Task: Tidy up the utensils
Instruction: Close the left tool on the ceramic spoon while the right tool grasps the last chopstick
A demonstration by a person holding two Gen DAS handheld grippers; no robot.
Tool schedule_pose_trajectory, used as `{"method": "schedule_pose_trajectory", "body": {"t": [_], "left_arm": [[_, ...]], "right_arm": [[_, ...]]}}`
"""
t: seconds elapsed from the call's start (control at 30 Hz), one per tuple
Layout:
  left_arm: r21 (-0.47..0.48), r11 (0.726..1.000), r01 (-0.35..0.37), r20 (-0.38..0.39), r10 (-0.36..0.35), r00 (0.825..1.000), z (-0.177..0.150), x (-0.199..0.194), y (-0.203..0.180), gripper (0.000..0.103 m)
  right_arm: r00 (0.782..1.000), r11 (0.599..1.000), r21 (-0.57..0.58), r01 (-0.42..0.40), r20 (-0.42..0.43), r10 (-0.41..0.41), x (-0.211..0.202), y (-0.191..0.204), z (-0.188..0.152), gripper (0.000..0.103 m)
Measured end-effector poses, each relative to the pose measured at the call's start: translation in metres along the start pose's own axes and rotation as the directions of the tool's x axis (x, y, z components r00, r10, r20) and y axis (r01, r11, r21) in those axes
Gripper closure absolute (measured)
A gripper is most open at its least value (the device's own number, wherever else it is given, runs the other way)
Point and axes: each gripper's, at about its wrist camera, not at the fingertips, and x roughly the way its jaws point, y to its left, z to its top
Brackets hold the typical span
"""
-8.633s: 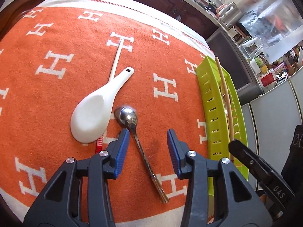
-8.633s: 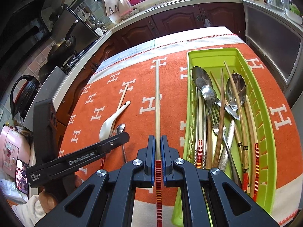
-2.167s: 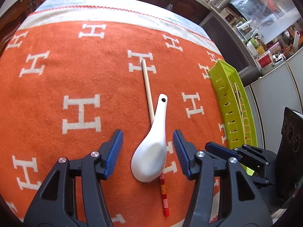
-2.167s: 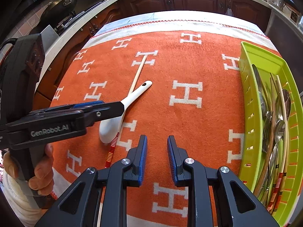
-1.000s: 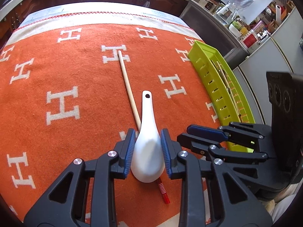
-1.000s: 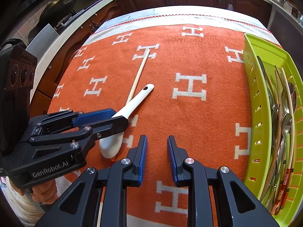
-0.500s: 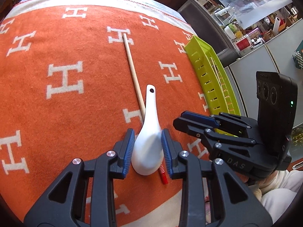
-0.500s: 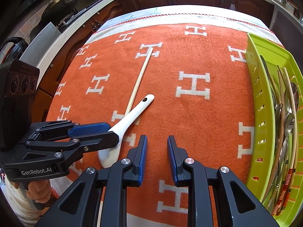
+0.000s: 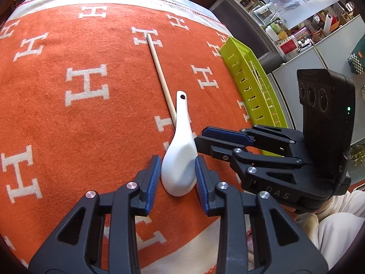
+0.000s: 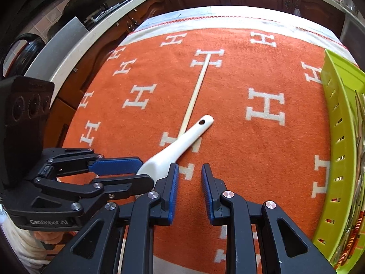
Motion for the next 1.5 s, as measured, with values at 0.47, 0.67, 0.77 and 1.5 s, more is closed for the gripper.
{"method": "schedule_pose_trajectory", "body": {"t": [0.47,0.67,0.77,1.5], "left_arm": [[-0.008,0.998,0.064,0.031,-0.064,0.997,-0.009,-0.002,0.004,0.073],[0.001,1.000,0.019,0.031,-0.019,0.999,-0.007,-0.005,0.001,0.062],[0.054,0.998,-0.042,0.053,0.039,0.998,-0.009,-0.011,-0.008,0.056],[0.066,0.993,-0.097,0.090,0.091,0.992,-0.001,-0.014,-0.012,0.093]], "right_arm": [[1.000,1.000,0.005,-0.006,0.015,0.006,0.004,0.005,0.001,0.081],[0.998,0.998,0.005,-0.055,0.032,0.055,-0.002,0.005,0.002,0.081],[0.996,0.997,-0.004,-0.075,0.038,0.075,-0.006,0.008,0.003,0.082],[0.998,0.997,0.051,-0.066,0.017,0.065,-0.001,-0.009,0.012,0.082]]}}
